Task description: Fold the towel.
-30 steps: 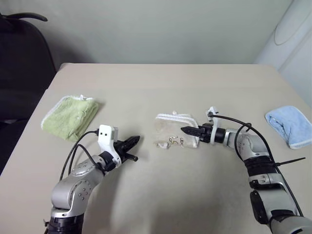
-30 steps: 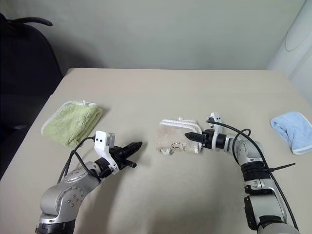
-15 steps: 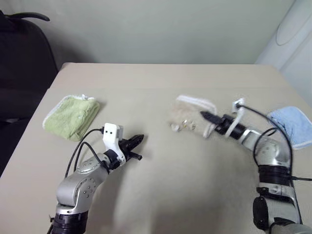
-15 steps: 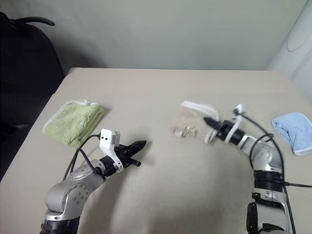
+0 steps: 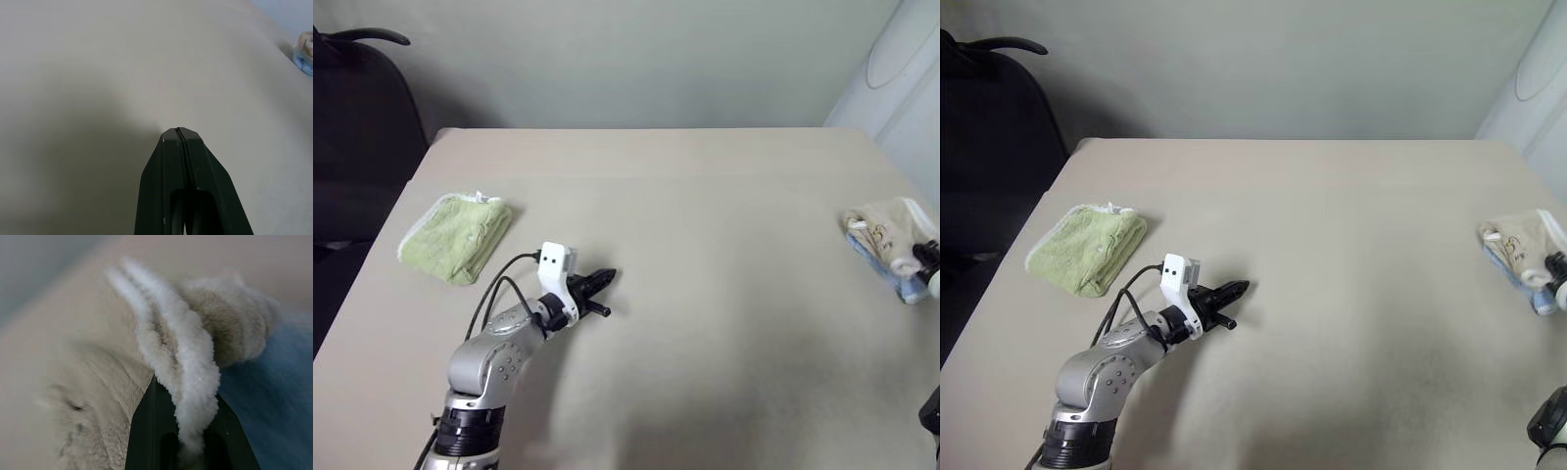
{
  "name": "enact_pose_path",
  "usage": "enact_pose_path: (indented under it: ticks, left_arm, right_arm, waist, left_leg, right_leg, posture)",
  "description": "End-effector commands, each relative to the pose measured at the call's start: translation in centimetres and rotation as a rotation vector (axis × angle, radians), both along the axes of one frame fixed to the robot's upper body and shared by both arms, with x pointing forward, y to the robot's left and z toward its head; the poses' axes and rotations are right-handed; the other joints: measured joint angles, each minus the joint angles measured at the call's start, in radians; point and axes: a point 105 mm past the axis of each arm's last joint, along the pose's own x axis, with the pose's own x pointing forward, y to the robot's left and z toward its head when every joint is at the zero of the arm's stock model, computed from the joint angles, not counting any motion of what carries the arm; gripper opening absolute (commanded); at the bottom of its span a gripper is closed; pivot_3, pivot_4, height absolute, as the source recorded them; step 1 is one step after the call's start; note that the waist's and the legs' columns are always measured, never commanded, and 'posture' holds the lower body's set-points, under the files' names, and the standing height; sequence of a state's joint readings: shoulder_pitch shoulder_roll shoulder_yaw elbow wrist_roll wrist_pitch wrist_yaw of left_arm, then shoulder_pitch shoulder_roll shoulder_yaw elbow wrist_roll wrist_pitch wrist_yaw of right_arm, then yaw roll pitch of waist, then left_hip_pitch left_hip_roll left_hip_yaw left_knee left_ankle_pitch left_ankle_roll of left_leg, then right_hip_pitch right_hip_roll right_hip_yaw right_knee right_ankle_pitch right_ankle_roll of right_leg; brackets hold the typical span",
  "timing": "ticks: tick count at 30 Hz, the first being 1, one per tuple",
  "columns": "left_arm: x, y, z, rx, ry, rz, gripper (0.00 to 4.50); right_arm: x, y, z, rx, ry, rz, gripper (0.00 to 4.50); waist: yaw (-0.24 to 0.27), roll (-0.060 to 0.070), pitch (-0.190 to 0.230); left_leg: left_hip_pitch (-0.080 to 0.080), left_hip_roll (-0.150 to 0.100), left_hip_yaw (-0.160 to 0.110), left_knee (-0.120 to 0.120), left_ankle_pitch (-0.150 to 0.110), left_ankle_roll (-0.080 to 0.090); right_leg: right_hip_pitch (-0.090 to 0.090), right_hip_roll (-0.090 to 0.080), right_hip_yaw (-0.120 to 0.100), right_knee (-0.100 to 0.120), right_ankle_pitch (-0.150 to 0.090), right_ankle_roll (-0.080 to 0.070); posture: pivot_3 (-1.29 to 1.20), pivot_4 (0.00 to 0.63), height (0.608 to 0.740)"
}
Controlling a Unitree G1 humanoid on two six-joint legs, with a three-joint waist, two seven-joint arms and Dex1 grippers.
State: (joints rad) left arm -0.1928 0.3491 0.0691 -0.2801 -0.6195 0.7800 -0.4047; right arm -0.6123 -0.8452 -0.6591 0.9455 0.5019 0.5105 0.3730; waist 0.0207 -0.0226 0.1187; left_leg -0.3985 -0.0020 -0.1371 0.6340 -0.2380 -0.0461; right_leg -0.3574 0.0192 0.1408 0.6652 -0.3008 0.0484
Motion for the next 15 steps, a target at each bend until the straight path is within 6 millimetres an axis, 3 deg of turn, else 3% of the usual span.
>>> enact_pose_path:
  ticks: [1, 6, 11, 15]
  left_arm:
    - [0.2, -0.1, 1.0, 0.003, -0.051, -0.003, 0.00]
    - [-0.2, 0.4, 1.0, -0.001, -0.054, 0.025, 0.00]
    - [-0.6, 0.5, 0.7, -0.009, -0.047, 0.039, 0.00]
    - [-0.5, 0.2, 0.7, -0.011, -0.043, 0.021, 0.00]
  right_arm:
    - [0.5, -1.0, 1.6, -0.117, -0.022, -0.037, 0.85]
    - [0.4, -1.4, 2.0, -0.182, -0.029, -0.046, 2.61]
    - [-0.8, -2.3, 3.7, -0.225, -0.118, -0.069, 4.34]
    - [-2.5, -2.8, 4.6, -0.262, -0.175, -0.093, 4.43]
  waist:
    - [-0.002, 0.002, 0.000]
    - [-0.003, 0.002, 0.000]
    - [-0.001, 0.002, -0.001]
    - [0.001, 0.003, -0.001]
  left_leg:
    - [0.000, 0.000, 0.000, 0.000, 0.000, 0.001]
    - [0.000, 0.001, 0.000, 0.001, -0.002, 0.004]
    - [0.000, 0.001, 0.000, 0.001, -0.003, 0.006]
    - [0.000, 0.001, 0.001, 0.001, -0.003, 0.006]
  right_leg:
    - [0.000, 0.000, 0.000, 0.000, 0.000, 0.000]
    - [0.000, 0.000, -0.001, 0.000, 0.000, 0.000]
    - [0.000, -0.001, -0.001, 0.000, 0.000, 0.000]
    - [0.001, -0.001, -0.001, -0.001, 0.000, 0.000]
  posture:
    - [0.00, 0.150, 0.740]
    - [0.00, 0.150, 0.740]
    - [0.00, 0.150, 0.740]
    - [0.00, 0.150, 0.740]
